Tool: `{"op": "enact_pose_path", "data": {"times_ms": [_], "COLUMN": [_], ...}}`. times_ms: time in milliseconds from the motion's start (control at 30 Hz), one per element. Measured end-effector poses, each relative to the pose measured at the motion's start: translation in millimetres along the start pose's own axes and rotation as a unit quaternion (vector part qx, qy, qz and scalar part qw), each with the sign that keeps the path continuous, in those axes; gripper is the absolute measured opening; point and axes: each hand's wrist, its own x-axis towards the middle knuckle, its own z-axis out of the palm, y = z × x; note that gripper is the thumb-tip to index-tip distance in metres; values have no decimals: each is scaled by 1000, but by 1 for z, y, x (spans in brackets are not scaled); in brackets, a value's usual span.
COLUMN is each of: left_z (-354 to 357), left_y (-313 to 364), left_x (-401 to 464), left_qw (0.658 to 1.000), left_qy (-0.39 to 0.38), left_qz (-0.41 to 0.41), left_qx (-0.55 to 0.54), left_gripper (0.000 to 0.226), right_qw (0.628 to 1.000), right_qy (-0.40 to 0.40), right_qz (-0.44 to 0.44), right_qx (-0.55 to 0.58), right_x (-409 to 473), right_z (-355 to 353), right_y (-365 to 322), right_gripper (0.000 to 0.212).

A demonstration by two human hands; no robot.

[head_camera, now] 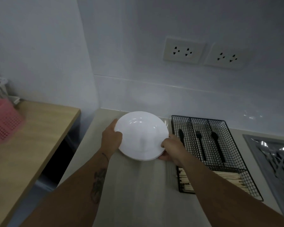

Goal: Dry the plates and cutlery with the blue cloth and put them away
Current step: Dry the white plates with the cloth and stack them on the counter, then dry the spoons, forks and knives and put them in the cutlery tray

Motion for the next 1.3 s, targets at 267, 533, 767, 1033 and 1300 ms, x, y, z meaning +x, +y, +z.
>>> {"op": "enact_pose_path", "data": {"times_ms": [267, 533, 767, 1033, 1300], "left_z": [3, 3, -1, 4, 48], "left_y": [-5, -1, 13, 44, 74], "left_x": [26, 45, 31, -7, -69], "left_qw": [1000, 999, 999, 998, 997], "left_qy": [-3, -26, -2, 18, -4], "left_qz": [0, -4, -16, 48, 81], "left_qx": [15, 30, 31, 41, 10], "left_gripper": [65, 61, 62, 63, 54], "right_qw": [999, 999, 986, 971, 971], "right_qy": [25, 10, 3, 12, 55], "right_qz": [-22, -26, -52, -94, -95], "right_qx": [-27, -45, -156, -218, -212], "right_x": [19, 24, 15, -22, -66], "right_z": [10, 8, 0, -32, -110], "right_y": [-13, -21, -26, -35, -17], "right_gripper": [46, 42, 49, 40, 69]}}
